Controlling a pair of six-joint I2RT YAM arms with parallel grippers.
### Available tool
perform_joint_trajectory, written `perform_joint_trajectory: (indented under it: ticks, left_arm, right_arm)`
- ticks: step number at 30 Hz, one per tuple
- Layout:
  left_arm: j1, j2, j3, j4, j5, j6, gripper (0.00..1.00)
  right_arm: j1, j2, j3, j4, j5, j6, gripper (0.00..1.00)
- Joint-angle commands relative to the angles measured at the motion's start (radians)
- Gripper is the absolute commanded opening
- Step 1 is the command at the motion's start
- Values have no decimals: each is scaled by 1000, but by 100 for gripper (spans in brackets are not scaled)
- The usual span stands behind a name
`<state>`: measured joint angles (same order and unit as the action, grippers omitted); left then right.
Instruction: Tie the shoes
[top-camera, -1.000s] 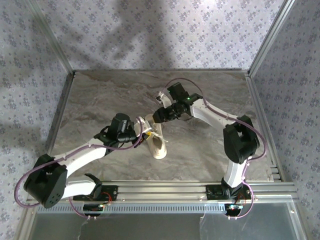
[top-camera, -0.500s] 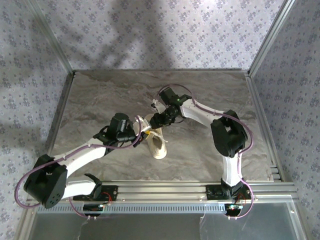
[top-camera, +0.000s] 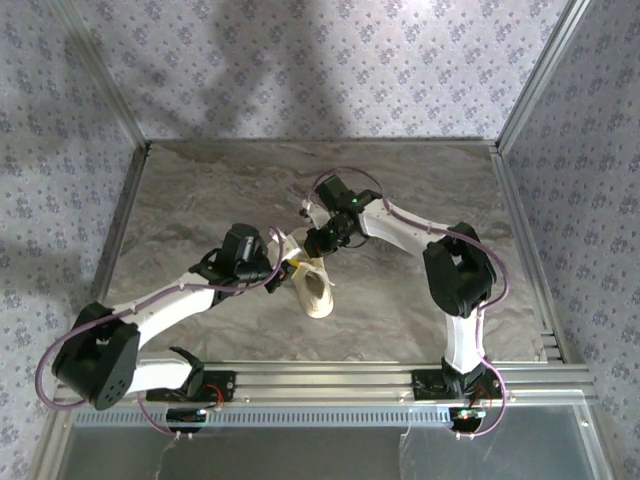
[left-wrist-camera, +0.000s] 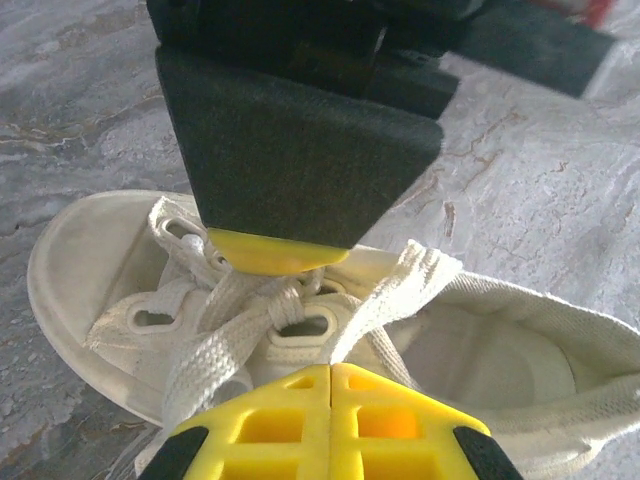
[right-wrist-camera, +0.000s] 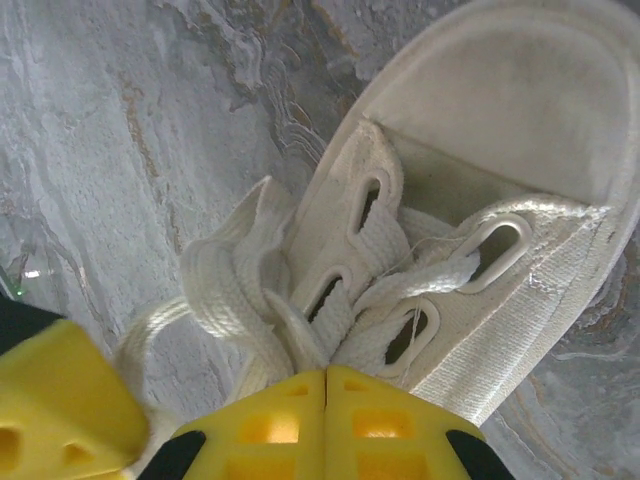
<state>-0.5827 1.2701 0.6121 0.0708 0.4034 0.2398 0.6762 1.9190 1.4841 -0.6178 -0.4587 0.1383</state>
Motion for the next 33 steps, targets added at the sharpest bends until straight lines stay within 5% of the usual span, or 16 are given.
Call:
perform_joint_trajectory:
  ticks: [1,23,33]
  left_arm:
    - [5,33,60,-7,14,-69,0]
    - [32,215,75,216,-51,-346,0]
    - [22,259,69,249,-59,-363,0]
  right_arm:
    - [11,-73,-31,43,32,-29,0]
    - [-24,-166,-204,265,-96,19,0]
    - [-52,-174,-247,332,-111,83,0]
